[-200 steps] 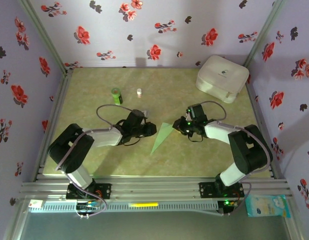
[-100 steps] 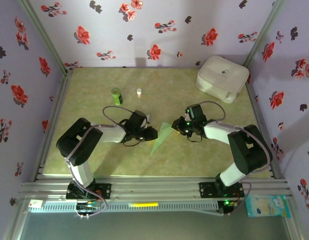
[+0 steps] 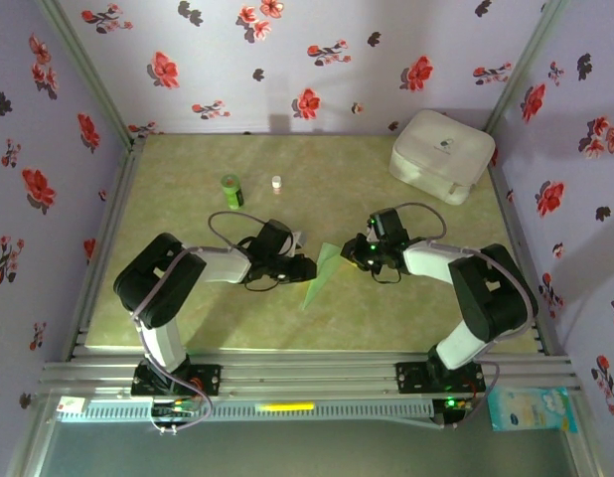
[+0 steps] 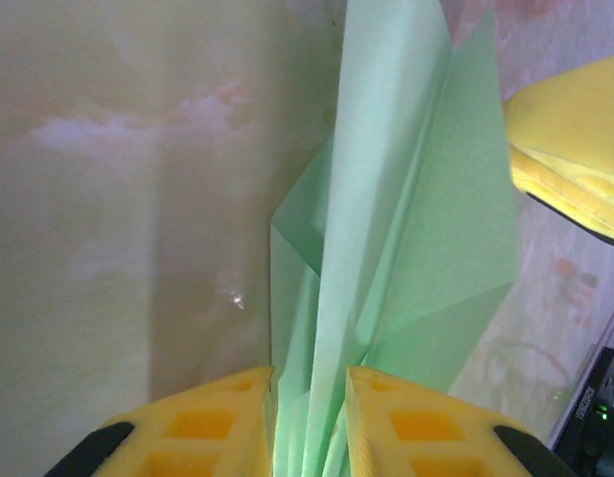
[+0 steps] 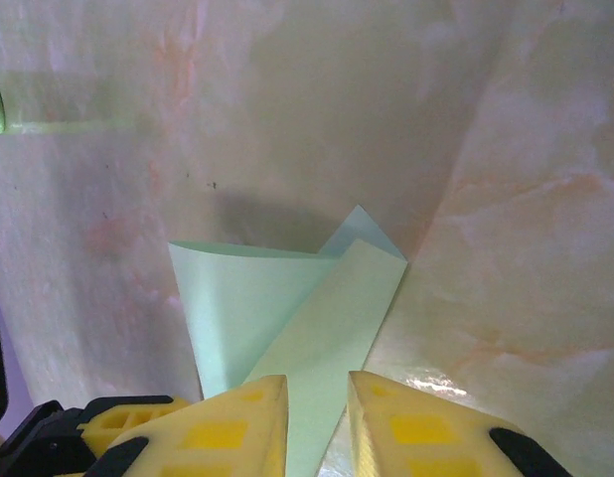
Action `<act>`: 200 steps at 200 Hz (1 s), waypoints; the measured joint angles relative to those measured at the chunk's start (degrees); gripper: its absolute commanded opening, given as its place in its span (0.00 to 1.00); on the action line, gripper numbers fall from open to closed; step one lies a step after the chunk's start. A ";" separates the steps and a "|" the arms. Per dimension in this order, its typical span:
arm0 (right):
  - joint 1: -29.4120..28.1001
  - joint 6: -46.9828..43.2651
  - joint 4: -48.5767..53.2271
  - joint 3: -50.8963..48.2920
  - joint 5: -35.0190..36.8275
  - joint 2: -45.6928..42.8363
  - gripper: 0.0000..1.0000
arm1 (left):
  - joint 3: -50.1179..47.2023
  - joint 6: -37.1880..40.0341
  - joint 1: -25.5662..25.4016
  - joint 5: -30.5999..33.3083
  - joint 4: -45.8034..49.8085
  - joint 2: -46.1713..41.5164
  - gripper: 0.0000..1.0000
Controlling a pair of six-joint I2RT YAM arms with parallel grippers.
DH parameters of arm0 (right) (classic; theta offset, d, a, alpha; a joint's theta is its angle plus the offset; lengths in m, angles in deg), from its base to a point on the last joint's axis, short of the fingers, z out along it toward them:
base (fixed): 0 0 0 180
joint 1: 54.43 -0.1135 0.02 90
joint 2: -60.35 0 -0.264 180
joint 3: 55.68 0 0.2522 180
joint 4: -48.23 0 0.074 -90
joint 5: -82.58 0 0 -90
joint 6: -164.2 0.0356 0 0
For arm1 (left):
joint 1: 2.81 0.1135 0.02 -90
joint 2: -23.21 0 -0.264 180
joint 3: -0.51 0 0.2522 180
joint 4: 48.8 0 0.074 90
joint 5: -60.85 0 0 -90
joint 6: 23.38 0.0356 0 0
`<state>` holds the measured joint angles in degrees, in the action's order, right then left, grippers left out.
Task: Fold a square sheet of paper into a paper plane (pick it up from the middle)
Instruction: Move a paper plane to the center of the table.
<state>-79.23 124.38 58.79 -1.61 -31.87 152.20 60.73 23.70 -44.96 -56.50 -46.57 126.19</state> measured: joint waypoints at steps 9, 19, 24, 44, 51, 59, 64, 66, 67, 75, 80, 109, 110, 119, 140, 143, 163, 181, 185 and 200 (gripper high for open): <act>-0.02 0.00 0.00 0.00 -0.13 0.17 0.23 | 0.00 0.04 0.00 -0.48 -0.02 0.04 0.26; -0.07 0.00 -0.02 0.02 -0.31 0.33 0.23 | 0.00 0.04 0.02 -0.92 -0.13 0.04 0.26; -0.07 0.00 -0.13 0.00 -0.44 0.48 0.23 | 0.00 0.04 0.00 -1.27 -0.13 0.09 0.26; -0.22 0.00 -0.33 0.00 -0.90 1.03 0.23 | 0.00 0.04 0.00 -2.38 -0.17 0.24 0.26; -0.31 0.00 -0.37 0.00 -1.03 1.14 0.23 | 0.00 0.07 0.00 -2.82 -0.20 0.31 0.26; -0.35 0.00 -0.39 0.00 -1.14 1.18 0.23 | 0.00 0.07 -0.07 -3.26 -0.22 0.44 0.26; -0.39 0.00 -0.39 0.00 -1.14 1.18 0.23 | 0.00 0.07 -0.04 -3.43 -0.28 0.48 0.26; -0.39 0.00 -0.39 0.00 -1.14 1.18 0.23 | 0.00 0.07 -0.04 -3.50 -0.31 0.52 0.26; -0.39 0.00 -0.39 0.00 -1.14 1.18 0.23 | 0.00 0.07 -0.04 -3.61 -0.33 0.55 0.26; -0.39 0.00 -0.44 0.02 -1.14 1.18 0.23 | 0.00 0.07 -0.02 -3.80 -0.39 0.59 0.26; -0.39 0.00 -0.44 0.00 -1.14 1.18 0.23 | 0.00 0.07 0.00 -3.98 -0.39 0.59 0.26; -0.39 0.00 -0.85 0.00 -1.14 1.42 0.23 | 0.04 0.39 -0.20 -5.35 -0.39 0.94 0.24; -0.39 0.00 -0.87 0.00 -1.14 1.44 0.23 | 0.07 0.48 -0.20 -5.40 -0.39 0.96 0.24; -0.39 0.00 -1.11 0.02 -1.18 1.60 0.23 | 0.17 0.55 -0.20 -5.90 -0.37 1.07 0.23; -0.39 0.00 -1.51 0.02 -1.31 1.88 0.23 | 0.37 1.01 -0.33 -6.99 -0.28 1.60 0.21; -0.39 0.00 -1.55 0.00 -1.33 1.92 0.23 | 0.42 1.05 -0.33 -7.08 -0.28 1.66 0.21; -0.46 0.00 -1.64 0.02 -1.31 2.08 0.23 | 0.94 1.29 -0.33 -7.76 -0.17 2.21 0.16; -0.46 0.00 -1.66 0.00 -1.31 2.10 0.23 | 1.31 1.46 -0.46 -8.33 -0.13 2.45 0.10; -0.46 0.00 -1.66 0.02 -1.31 2.10 0.23 | 1.40 1.57 -0.50 -8.41 -0.09 2.45 0.08; -0.46 0.00 -1.66 0.00 -1.31 2.10 0.23 | 1.70 1.70 -0.61 -8.81 -0.11 2.45 0.04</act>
<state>-79.69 124.38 57.13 -1.61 -33.18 154.30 62.44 25.41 -45.58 -65.31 -46.68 128.63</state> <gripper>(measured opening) 0.231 0.075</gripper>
